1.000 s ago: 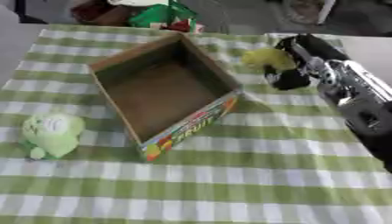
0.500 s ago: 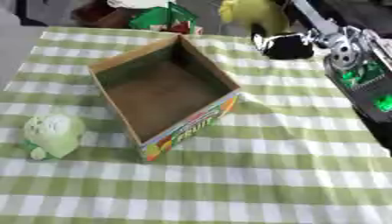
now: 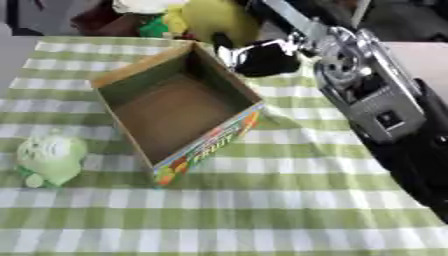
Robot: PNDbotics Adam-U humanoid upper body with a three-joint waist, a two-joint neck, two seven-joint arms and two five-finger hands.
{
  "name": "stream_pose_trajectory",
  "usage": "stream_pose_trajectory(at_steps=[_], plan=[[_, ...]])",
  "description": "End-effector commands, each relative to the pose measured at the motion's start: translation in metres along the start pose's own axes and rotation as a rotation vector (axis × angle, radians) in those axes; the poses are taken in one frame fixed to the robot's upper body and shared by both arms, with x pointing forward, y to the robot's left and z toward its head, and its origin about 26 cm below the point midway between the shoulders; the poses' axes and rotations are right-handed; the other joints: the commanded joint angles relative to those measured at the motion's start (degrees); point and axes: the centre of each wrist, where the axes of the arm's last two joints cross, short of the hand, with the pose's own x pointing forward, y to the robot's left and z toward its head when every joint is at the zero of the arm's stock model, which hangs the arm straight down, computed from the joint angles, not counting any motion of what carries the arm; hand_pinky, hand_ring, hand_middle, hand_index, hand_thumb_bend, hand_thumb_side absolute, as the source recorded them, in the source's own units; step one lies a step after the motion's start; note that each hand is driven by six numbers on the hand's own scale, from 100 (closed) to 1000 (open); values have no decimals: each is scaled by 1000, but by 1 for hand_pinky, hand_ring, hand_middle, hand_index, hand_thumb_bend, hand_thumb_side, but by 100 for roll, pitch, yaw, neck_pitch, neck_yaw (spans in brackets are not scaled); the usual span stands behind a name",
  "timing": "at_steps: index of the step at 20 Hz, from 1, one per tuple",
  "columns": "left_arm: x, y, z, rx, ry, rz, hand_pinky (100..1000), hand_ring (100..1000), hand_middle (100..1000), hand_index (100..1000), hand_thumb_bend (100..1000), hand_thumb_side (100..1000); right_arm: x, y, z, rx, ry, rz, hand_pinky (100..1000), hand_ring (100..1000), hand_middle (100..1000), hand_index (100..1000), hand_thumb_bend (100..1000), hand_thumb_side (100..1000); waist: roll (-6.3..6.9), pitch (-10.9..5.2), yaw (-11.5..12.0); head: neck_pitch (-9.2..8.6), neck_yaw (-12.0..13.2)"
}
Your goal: Pick up objects on the table and place them in the box.
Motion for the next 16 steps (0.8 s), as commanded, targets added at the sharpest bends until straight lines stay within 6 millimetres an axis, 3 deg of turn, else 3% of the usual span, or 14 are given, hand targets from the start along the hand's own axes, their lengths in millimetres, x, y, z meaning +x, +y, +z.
stream_pose_trajectory(at_steps=[1, 11, 16], plan=[[6, 1, -7, -23, -27, -5, 389, 502, 492, 697, 100, 809, 7, 4, -8, 23, -19, 2, 625, 511, 172, 371, 100, 201, 22, -108, 11, 8, -147], [6, -1, -7, -27, -29, 2, 388, 502, 491, 697, 100, 811, 9, 44, -33, 155, -1, -30, 627, 523, 197, 406, 100, 215, -1, -81, 53, -48, -127], [6, -1, -8, -31, -29, 5, 387, 502, 491, 696, 100, 812, 11, 59, -47, 206, 9, -11, 646, 592, 333, 590, 100, 201, -21, -68, 86, -65, -78]])
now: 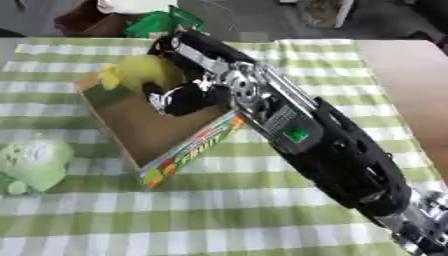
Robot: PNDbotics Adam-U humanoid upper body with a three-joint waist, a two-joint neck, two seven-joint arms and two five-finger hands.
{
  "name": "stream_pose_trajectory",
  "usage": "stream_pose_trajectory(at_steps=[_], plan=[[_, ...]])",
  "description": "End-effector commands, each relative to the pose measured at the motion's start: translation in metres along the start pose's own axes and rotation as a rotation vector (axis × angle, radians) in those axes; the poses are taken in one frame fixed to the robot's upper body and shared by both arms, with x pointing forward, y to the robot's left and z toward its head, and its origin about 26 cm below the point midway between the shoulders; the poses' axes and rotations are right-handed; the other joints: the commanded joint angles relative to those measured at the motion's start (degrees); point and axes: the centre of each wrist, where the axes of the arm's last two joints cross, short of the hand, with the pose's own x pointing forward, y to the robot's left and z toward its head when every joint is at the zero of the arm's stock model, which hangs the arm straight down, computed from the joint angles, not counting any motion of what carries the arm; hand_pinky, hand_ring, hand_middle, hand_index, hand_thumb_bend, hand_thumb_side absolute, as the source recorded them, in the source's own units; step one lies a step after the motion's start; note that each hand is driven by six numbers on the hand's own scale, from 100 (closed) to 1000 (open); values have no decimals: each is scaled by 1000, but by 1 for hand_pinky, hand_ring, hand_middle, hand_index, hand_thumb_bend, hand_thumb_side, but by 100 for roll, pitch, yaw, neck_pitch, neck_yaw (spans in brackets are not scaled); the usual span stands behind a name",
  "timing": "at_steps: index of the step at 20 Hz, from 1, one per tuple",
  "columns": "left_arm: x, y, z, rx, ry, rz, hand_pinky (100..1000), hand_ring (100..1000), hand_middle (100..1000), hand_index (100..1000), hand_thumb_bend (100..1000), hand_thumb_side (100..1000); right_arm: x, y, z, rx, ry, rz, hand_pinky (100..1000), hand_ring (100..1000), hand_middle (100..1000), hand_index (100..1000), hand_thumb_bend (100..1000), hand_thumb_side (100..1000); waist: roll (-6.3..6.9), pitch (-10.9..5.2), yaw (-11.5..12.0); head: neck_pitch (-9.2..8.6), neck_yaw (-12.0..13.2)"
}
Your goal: Pick up objects on the table and place them in the box.
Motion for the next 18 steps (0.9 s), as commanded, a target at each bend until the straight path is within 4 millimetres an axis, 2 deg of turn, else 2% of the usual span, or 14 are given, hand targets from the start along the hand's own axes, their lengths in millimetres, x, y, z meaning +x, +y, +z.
stream_pose_trajectory(at_steps=[1, 3, 4, 6, 9, 13, 16, 17, 18], plan=[[6, 0, -7, -20, -31, -3, 387, 502, 491, 696, 100, 812, 3, 0, -9, 3, 10, 30, 648, 597, 342, 606, 100, 196, 28, -77, 17, -51, 20], [6, 0, -7, -20, -31, -3, 387, 502, 491, 696, 100, 812, 1, 2, -13, 7, 19, 41, 648, 597, 342, 606, 100, 196, 26, -76, 20, -49, 21], [6, 1, -7, -20, -31, -3, 387, 502, 491, 695, 100, 812, 1, 3, -14, 10, 21, 45, 674, 651, 418, 715, 100, 127, 24, -75, 21, -50, 24], [6, 1, -7, -19, -31, -4, 387, 502, 491, 695, 100, 812, -3, 8, -18, 44, 35, 59, 692, 682, 459, 745, 100, 100, 18, -72, 26, -55, 42], [6, 1, -7, -17, -30, -6, 386, 502, 491, 695, 100, 812, -9, 12, -20, 98, 36, 76, 732, 750, 535, 789, 100, 100, 25, -73, 24, -49, 93], [6, 2, -5, -14, -25, -11, 385, 502, 491, 695, 100, 811, -14, 7, -19, 124, 51, 93, 783, 829, 646, 845, 100, 100, 49, -84, 18, -38, 143], [6, 3, -4, -12, -22, -14, 385, 502, 491, 695, 100, 811, -16, 1, -14, 106, 61, 100, 826, 896, 742, 897, 100, 336, 65, -94, 6, -43, 178], [6, 3, -3, -11, -21, -14, 385, 502, 491, 695, 100, 811, -16, -2, -12, 96, 62, 103, 836, 910, 756, 911, 172, 410, 70, -98, 1, -44, 184], [6, 3, -3, -11, -21, -15, 385, 502, 491, 695, 100, 810, -16, -4, -11, 88, 61, 104, 845, 921, 772, 924, 299, 473, 73, -101, -3, -45, 185]])
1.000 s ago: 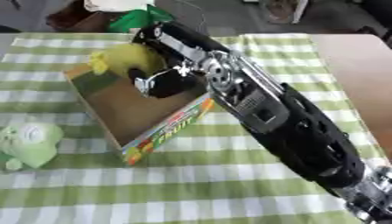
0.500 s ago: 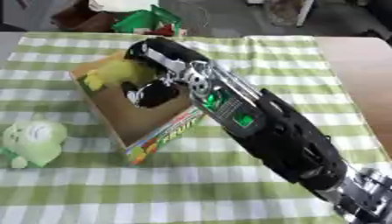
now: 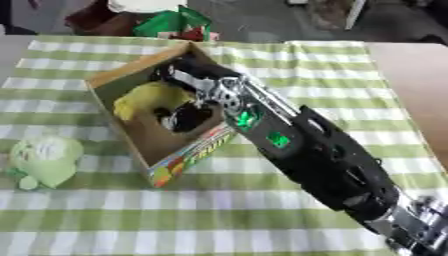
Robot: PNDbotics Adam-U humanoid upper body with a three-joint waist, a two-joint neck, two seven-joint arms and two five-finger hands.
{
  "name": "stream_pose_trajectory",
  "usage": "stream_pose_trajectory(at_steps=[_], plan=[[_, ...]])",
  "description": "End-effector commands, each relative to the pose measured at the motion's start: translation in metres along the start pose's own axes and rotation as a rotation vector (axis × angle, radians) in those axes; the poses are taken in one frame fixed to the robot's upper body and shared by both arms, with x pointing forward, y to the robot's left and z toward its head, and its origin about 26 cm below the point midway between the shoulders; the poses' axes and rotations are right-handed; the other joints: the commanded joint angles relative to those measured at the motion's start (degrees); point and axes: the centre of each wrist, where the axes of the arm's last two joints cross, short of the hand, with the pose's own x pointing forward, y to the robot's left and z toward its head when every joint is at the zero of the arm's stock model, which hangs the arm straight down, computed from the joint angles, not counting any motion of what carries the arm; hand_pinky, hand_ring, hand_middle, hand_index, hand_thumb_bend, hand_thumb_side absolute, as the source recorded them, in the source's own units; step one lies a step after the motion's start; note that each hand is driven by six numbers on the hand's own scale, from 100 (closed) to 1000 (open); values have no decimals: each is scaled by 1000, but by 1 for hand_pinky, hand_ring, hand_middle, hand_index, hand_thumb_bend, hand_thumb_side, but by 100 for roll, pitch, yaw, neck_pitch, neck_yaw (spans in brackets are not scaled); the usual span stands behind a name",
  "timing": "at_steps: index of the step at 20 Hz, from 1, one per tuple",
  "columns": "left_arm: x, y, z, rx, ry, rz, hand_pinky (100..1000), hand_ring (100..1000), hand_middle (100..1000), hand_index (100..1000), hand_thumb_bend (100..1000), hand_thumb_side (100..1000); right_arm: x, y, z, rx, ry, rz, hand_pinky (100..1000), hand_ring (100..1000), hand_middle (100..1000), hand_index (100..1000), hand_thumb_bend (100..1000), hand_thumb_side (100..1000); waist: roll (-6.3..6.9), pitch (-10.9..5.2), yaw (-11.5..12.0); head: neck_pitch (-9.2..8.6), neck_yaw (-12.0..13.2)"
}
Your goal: Pick up objects on the table and place them in the box.
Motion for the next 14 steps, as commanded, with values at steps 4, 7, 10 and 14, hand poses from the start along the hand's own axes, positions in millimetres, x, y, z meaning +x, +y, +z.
stream_pose_trajectory(at_steps=[4, 7, 10, 14], plan=[[6, 3, -5, -10, -29, -15, 385, 503, 492, 696, 100, 810, 0, -24, 16, -97, -1, 23, 853, 927, 798, 939, 423, 522, 51, -130, -21, -13, 25], [6, 3, -6, -10, -30, -17, 385, 503, 492, 696, 100, 808, -2, -28, 21, -118, -2, 14, 854, 925, 798, 942, 440, 526, 59, -136, -22, 18, 51], [6, 4, -6, -9, -33, -20, 385, 504, 493, 697, 100, 806, -4, -32, 27, -142, -4, -8, 855, 919, 791, 942, 441, 544, 72, -133, -26, 59, 96], [7, 6, -7, -11, -38, -32, 384, 505, 496, 698, 100, 801, -8, -44, 45, -228, -25, -52, 858, 907, 779, 945, 442, 590, 112, -115, -46, 89, 279]])
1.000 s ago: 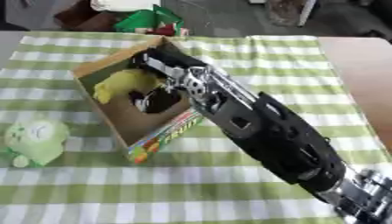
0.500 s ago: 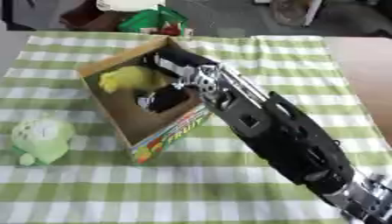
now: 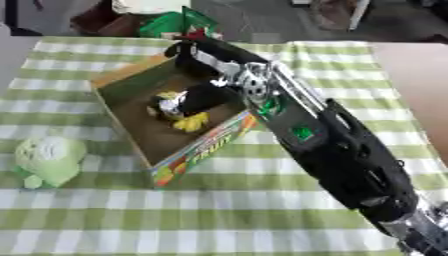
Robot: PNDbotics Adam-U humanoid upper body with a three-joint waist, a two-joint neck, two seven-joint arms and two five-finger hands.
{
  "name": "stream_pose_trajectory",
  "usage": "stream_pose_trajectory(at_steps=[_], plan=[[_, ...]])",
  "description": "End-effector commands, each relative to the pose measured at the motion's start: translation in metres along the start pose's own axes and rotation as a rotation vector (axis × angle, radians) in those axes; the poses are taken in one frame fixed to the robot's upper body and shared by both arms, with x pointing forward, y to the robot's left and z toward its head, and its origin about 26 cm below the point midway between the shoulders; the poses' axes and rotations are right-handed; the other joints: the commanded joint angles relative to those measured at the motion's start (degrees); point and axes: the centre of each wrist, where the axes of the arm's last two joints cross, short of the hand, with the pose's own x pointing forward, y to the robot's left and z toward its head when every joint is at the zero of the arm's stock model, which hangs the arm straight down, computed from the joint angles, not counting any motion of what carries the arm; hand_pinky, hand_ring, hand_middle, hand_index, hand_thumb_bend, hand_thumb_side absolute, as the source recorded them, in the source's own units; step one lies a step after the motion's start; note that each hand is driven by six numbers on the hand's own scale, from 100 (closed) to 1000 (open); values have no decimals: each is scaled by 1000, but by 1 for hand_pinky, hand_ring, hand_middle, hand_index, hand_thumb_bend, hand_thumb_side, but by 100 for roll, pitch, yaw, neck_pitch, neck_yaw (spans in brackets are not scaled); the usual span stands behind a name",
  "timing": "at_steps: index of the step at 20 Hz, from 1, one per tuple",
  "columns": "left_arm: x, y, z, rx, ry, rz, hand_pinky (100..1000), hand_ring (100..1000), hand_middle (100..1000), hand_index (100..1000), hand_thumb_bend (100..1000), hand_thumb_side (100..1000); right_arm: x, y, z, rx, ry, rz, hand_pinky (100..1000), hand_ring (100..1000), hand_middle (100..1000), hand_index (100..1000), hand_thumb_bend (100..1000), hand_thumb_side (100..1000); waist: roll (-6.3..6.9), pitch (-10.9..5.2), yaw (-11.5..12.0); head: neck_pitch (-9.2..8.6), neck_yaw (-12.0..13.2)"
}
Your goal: Pick up objects on the table and place them in the box.
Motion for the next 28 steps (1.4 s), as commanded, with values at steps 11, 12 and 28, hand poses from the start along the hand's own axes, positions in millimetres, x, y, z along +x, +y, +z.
stream_pose_trajectory(at_steps=[11, 12, 28], plan=[[11, 13, -10, -6, -46, -89, 382, 526, 522, 710, 100, 769, -14, -52, 64, -331, -151, -89, 853, 878, 754, 952, 371, 685, 217, 16, -74, 113, 491], [11, 15, -11, -9, -49, -102, 382, 527, 524, 711, 100, 767, -17, -53, 65, -345, -160, -96, 852, 878, 755, 952, 369, 687, 227, 26, -80, 108, 492], [42, 61, -69, -256, -123, -564, 476, 691, 679, 825, 100, 640, -91, -41, 100, -572, -166, -284, 811, 804, 693, 928, 100, 440, 167, 24, -317, -1, 73]])
